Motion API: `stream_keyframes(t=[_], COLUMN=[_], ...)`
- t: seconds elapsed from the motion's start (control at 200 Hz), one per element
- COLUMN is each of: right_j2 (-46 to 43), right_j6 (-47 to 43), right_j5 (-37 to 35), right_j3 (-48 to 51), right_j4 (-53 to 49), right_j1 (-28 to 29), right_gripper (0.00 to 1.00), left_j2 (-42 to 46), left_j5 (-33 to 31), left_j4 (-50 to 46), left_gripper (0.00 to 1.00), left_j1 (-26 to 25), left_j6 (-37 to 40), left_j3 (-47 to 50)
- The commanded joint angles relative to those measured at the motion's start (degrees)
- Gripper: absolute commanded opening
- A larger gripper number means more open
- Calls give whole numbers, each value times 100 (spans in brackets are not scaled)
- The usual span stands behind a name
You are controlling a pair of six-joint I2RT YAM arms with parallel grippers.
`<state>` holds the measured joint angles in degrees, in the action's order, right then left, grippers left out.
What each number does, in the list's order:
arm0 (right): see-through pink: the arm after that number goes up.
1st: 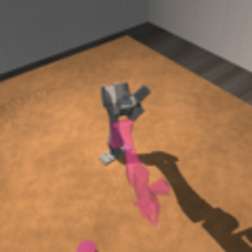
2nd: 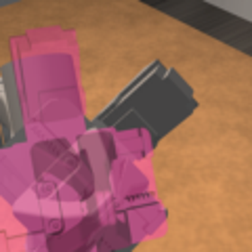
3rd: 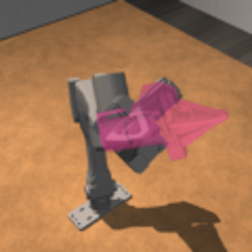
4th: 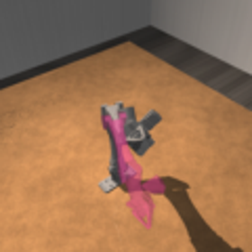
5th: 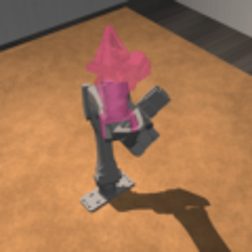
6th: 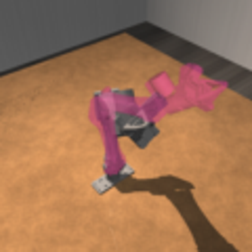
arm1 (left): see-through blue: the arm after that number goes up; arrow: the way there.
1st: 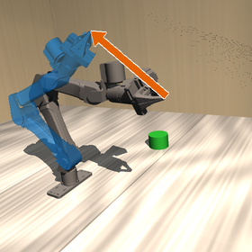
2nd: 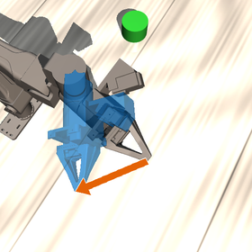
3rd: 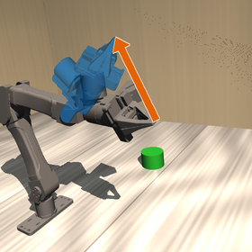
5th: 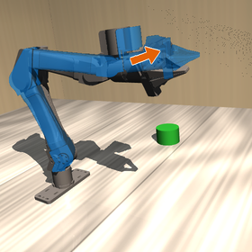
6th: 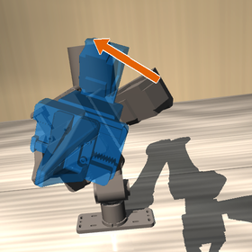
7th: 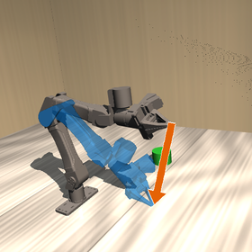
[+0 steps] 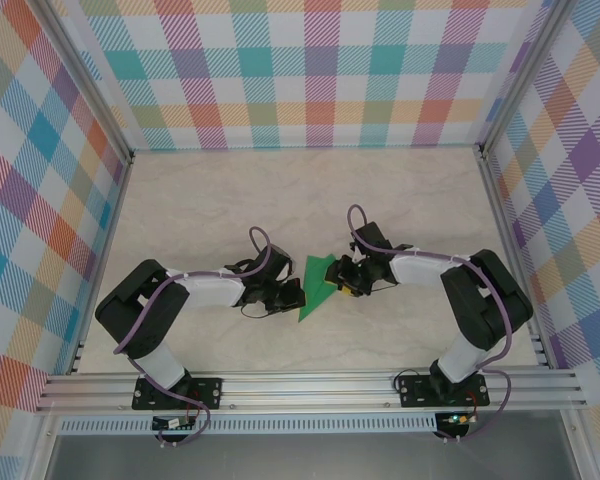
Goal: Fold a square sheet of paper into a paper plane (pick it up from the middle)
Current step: Turn over the paper at the center of the table.
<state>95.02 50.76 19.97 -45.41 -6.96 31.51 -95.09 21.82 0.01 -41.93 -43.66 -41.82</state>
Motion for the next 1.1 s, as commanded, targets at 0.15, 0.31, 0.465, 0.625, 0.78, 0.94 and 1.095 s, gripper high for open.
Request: stream_keyframes(t=[0.15, 0.31, 0.465, 0.625, 0.78, 0.94, 1.095], right_j2=[281, 366, 463, 546, 639, 732, 739], right_j6=[205, 239, 229, 152, 132, 54, -40], right_j5=[527, 558, 652, 608, 510, 499, 489], right_j3=[-55, -57, -15, -25, -6, 58, -23], right_j4=[745, 911, 1304, 1507, 1583, 1870, 1773], right_j1=[40, 66, 160, 259, 285, 365, 385], right_gripper=[42, 44, 39, 32, 27, 22, 13], left_j2=[-231, -212, -177, -124, -66, 40, 319], left_j5=[-37, -36, -20, -10, -10, 7, -64], left_j4=[-507, -502, -400, -301, -273, -168, -97], left_gripper=[6, 5, 6, 5, 5, 6, 6], left_j1=[-12, -16, -12, -16, -17, -15, -16], left_j6=[82, 54, -37, -139, -171, -246, -360], left_j3=[80, 60, 60, 96, 113, 146, 220])
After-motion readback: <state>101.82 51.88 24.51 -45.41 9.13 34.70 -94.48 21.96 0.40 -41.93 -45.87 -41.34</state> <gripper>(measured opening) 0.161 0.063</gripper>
